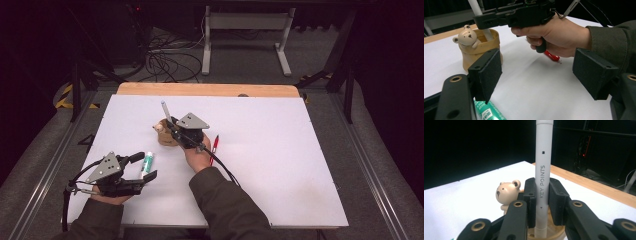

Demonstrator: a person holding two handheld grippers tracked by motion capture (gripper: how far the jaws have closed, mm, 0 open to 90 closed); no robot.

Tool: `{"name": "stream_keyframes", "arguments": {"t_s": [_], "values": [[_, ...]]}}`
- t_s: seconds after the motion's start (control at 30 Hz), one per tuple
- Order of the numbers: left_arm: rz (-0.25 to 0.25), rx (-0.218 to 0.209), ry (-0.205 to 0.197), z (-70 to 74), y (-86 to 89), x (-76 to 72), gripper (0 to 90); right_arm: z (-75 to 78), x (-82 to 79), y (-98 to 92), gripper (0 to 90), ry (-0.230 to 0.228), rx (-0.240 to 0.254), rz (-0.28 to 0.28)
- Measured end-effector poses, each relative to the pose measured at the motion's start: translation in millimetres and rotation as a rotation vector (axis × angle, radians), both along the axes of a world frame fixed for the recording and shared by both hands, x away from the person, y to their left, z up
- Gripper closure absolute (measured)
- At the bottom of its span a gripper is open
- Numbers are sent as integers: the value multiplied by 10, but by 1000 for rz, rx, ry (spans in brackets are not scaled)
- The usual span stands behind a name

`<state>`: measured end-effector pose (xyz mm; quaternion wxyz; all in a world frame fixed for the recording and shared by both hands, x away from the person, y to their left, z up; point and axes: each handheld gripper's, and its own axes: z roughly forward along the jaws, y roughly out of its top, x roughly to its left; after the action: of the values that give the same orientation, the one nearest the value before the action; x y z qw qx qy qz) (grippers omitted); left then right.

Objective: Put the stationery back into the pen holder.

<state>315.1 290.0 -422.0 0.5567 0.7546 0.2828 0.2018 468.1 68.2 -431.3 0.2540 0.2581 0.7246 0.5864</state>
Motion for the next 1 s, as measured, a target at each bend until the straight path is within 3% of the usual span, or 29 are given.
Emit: {"name": "stream_keyframes", "arguments": {"t_s": [0.63,1.0], "values": [[3,9,1,-7,8,12,245,-57,24,8,770,40,-29,7],[7,2,9,-13,4,17,249,-47,20,9,779,28,-36,9]]}}
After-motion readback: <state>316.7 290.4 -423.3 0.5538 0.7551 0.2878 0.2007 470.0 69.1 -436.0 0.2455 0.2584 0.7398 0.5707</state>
